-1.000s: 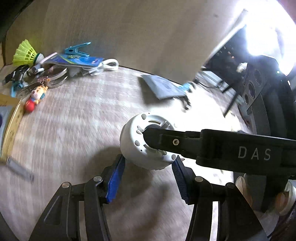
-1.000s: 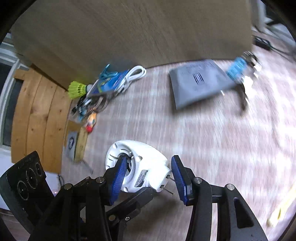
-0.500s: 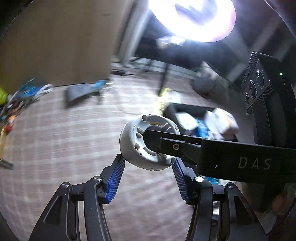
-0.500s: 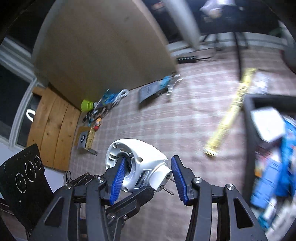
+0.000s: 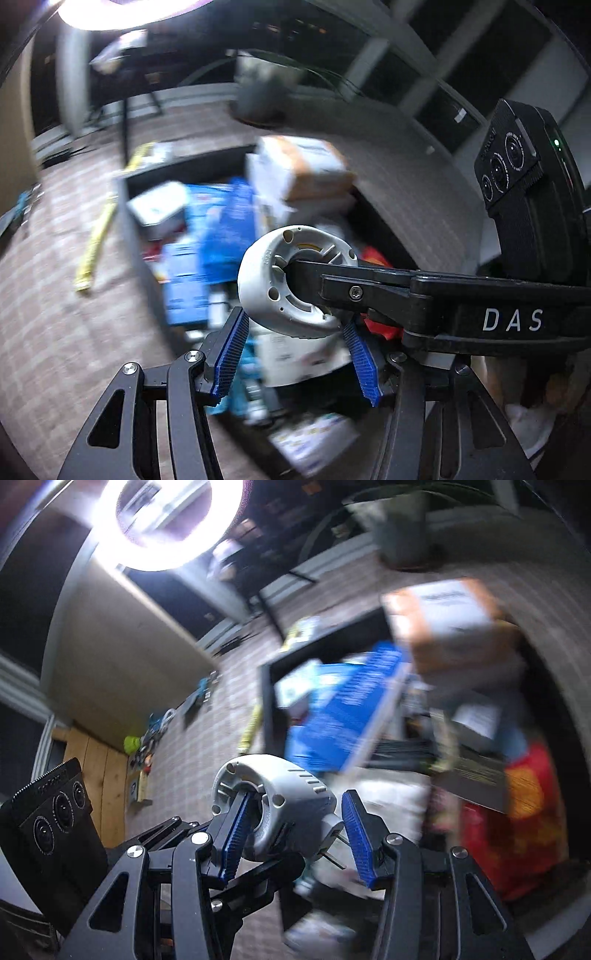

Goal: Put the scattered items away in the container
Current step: 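Carry the white fitting with the right tool over the black tray, then open the right tool to release the fitting into the tray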

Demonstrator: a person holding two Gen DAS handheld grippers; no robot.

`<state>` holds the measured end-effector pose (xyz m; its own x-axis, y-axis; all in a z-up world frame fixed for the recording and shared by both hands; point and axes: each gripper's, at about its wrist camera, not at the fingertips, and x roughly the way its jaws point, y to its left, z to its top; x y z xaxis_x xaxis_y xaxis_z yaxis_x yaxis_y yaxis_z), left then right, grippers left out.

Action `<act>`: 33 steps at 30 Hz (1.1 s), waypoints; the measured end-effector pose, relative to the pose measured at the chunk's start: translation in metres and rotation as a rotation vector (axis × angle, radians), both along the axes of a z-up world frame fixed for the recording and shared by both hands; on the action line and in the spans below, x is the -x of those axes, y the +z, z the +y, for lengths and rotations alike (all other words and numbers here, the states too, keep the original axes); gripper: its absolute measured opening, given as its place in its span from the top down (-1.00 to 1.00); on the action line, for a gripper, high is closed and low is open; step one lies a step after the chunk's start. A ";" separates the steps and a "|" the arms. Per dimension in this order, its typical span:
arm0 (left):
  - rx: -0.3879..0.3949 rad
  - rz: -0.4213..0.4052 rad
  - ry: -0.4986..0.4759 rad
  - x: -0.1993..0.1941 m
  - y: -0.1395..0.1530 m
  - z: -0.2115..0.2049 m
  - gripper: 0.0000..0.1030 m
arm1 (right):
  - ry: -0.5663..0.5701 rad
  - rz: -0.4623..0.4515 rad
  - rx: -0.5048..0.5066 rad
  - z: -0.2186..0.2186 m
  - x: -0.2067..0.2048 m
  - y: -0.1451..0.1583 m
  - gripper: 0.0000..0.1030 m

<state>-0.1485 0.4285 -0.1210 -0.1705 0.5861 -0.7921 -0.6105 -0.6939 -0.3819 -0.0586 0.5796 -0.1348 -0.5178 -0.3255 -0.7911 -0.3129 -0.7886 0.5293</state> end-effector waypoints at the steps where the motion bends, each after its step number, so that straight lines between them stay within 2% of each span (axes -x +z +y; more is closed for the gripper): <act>1: 0.002 -0.004 -0.015 -0.004 0.000 0.009 -0.10 | -0.013 -0.002 0.000 0.007 -0.007 0.000 0.11; 9: 0.032 -0.028 -0.116 -0.026 -0.013 0.068 -0.11 | -0.109 -0.041 0.008 0.054 -0.050 -0.011 0.11; 14: 0.042 -0.042 -0.127 -0.033 -0.018 0.076 -0.13 | -0.120 -0.058 0.020 0.065 -0.064 -0.017 0.11; 17: 0.073 -0.045 -0.114 -0.032 -0.020 0.075 -0.15 | -0.112 -0.063 0.024 0.065 -0.066 -0.017 0.07; 22: 0.066 -0.039 -0.071 -0.028 -0.014 0.052 -0.15 | -0.111 -0.055 -0.058 0.054 -0.063 -0.005 0.01; 29: 0.051 -0.008 -0.007 -0.016 0.004 0.006 -0.15 | -0.071 -0.023 -0.072 0.030 -0.046 0.010 -0.01; 33: 0.065 0.010 0.047 -0.003 0.012 -0.038 -0.15 | -0.014 -0.014 -0.081 0.002 -0.023 0.016 -0.01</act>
